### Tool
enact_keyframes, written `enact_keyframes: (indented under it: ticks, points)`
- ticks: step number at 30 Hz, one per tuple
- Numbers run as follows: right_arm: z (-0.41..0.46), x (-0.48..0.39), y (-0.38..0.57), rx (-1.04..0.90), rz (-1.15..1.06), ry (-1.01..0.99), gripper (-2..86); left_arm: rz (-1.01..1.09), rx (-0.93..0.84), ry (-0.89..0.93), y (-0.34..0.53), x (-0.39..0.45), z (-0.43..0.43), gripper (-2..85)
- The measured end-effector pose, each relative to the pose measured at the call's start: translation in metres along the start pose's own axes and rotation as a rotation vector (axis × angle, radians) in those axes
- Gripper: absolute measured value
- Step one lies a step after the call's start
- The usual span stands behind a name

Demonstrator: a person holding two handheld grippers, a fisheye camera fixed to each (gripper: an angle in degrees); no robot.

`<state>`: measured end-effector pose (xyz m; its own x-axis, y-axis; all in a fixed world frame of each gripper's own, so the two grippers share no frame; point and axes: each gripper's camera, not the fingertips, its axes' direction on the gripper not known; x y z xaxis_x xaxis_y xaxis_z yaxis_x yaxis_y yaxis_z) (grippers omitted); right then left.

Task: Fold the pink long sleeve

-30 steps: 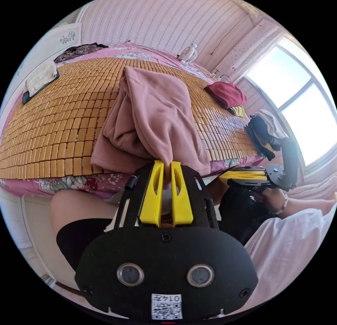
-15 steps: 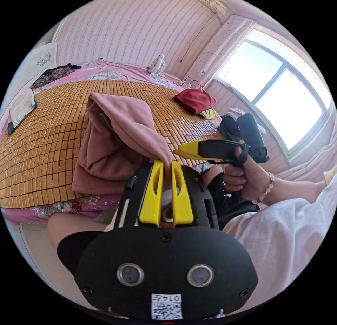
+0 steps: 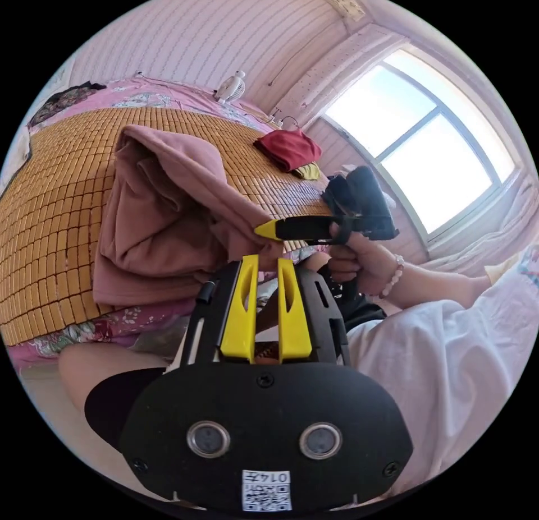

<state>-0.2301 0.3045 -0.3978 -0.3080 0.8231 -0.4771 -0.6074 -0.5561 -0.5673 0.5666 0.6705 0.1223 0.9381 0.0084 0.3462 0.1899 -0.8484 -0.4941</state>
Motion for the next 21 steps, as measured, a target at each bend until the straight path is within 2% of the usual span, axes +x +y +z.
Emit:
enact_keyframes:
  ticks: [1,3,4,6,9,14,19,21]
  points:
    - [-0.008,0.003,0.0,0.038,0.015,-0.02,4.0,-0.025,0.013,-0.017,0.0,-0.007,-0.009,5.5]
    - [-0.043,0.016,0.003,0.186,0.066,-0.025,3.9,-0.129,0.044,-0.217,0.001,-0.038,-0.044,7.0]
    - [-0.052,0.019,0.004,0.218,0.079,-0.011,3.9,-0.153,0.056,-0.258,0.002,-0.046,-0.052,8.0]
    - [-0.084,0.033,0.009,0.313,0.125,0.09,4.3,-0.225,0.059,-0.34,-0.001,-0.081,-0.068,10.8]
    - [-0.103,0.052,0.014,0.347,0.21,0.215,6.0,-0.26,-0.031,-0.387,-0.017,-0.111,-0.053,11.7]
    - [-0.095,0.055,0.019,0.295,0.279,0.312,10.9,-0.369,-0.17,-0.368,-0.044,-0.134,-0.007,10.0]
    - [-0.058,0.019,0.004,0.201,0.115,0.427,14.9,-0.295,-0.224,-0.465,-0.06,-0.123,0.008,8.2]
    - [-0.027,-0.005,-0.009,0.076,-0.008,0.508,14.9,-0.287,-0.225,-0.474,-0.063,-0.122,0.01,7.9]
